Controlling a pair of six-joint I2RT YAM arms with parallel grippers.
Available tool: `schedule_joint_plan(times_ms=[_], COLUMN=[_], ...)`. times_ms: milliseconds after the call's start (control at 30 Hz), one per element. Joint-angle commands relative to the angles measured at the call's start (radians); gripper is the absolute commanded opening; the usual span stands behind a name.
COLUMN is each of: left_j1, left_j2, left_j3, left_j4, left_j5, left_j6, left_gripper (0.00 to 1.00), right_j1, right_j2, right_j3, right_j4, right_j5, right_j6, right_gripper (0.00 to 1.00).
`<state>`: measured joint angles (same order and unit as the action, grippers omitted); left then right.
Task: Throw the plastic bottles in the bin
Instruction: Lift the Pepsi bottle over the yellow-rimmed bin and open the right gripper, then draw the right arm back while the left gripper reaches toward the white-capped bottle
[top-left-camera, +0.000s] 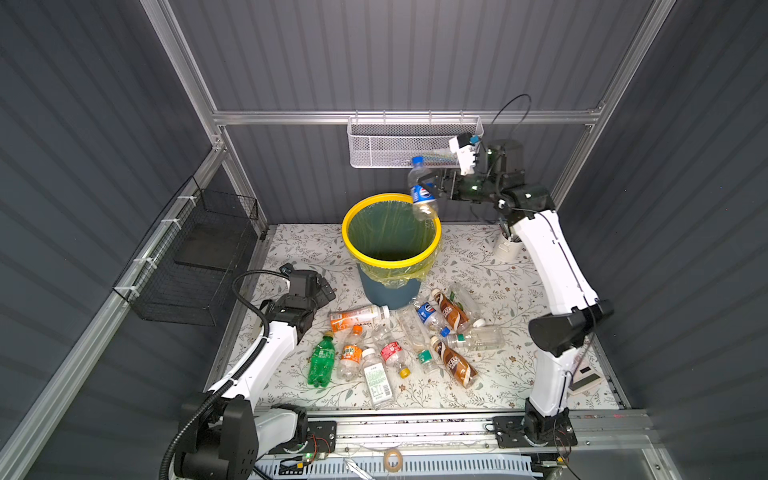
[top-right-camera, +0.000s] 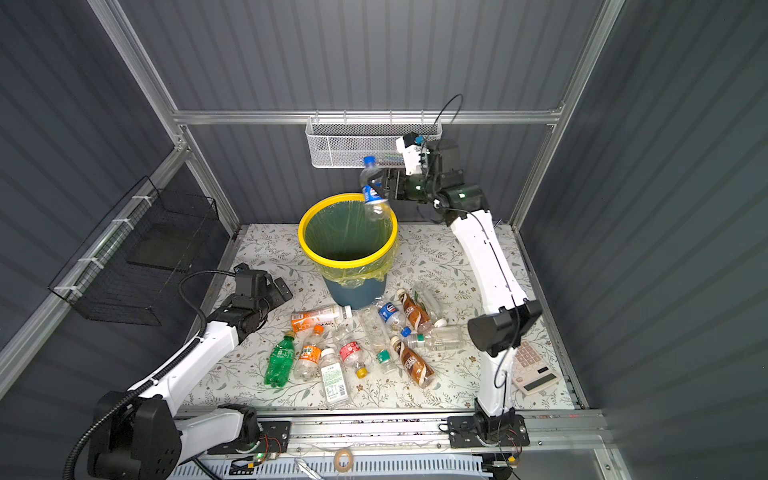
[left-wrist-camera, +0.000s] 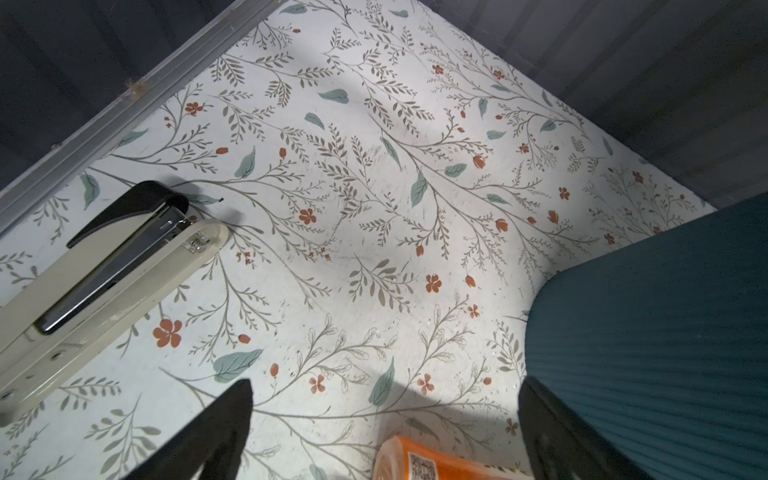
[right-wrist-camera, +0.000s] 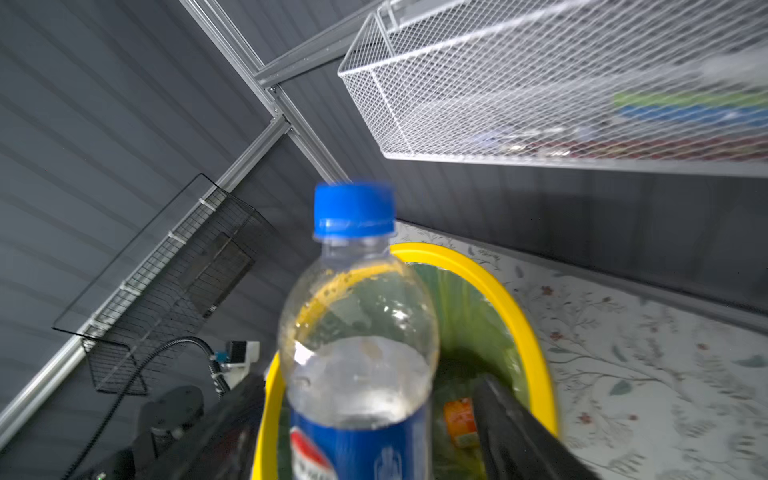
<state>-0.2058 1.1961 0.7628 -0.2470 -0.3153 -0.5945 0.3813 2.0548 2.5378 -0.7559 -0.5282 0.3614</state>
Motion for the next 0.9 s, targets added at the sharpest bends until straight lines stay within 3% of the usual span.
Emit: schedule_joint_plan(times_ms=[0, 267, 467, 633, 867], left_j1=[0.005, -0.006, -0.052, -0.116, -0.198], left_j2=[-0.008, -0.061, -0.044, -0.038, 0.044], left_j3=[0.045, 0.019, 0.024, 0.022, 0.083], left_j4=[-0.062, -0.027, -0.033, -0.039, -0.096], left_j5=[0.003, 0.051, 0.09, 0.085, 0.055], left_j6=[0.031, 0.118, 0.211, 0.258, 0.377], left_gripper=[0.99, 0.99, 1.0, 0.99, 0.99], right_j1=[-0.028, -0.065, -0.171, -0.246, -0.29], right_j2=[-0.012, -0.44, -0.676, -0.802, -0.861], right_j3=[0.073, -0.609, -1.053, -1.307, -1.495], right_j4=[-0.148, 0.226, 0.362, 0.414, 0.422], right_j5=[0.077, 0.255, 0.256, 0.27, 0.261], right_j6=[-0.024, -0.026, 0.066, 0.113, 0.155], right_gripper=[0.99, 0.99, 0.99, 0.99, 0.99])
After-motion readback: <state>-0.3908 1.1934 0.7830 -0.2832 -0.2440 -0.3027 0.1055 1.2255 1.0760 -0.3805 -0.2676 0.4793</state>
